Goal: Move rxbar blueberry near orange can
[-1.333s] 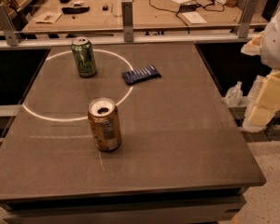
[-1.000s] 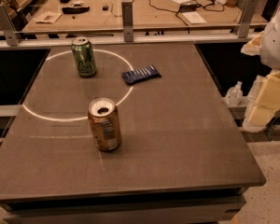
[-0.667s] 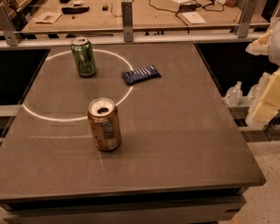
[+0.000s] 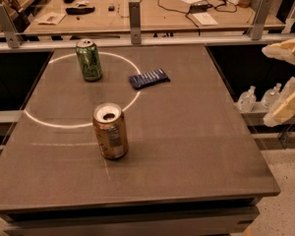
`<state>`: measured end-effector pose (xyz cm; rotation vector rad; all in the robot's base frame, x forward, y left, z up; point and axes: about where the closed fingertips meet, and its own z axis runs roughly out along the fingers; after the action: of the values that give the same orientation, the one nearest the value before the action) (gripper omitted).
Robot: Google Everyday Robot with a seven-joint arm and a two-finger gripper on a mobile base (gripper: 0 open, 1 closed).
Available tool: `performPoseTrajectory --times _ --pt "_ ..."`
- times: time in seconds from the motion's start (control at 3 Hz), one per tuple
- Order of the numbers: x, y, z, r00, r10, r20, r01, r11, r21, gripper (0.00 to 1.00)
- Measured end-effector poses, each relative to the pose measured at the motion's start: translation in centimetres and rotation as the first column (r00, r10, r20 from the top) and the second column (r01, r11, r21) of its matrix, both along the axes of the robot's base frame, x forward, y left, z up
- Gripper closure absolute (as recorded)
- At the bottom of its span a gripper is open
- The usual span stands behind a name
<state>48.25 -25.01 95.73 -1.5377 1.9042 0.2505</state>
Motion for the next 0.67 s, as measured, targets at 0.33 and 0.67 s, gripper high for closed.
performPoseTrajectory --times 0.33,0.67 --pt "2.1 0.4 -0.8 0.9894 0.136 0.051 -0.141 0.983 0.114 0.0" --pt "4.3 1.3 -1.7 0.9704 0.24 0.031 -0.242 0.961 0.137 0.0"
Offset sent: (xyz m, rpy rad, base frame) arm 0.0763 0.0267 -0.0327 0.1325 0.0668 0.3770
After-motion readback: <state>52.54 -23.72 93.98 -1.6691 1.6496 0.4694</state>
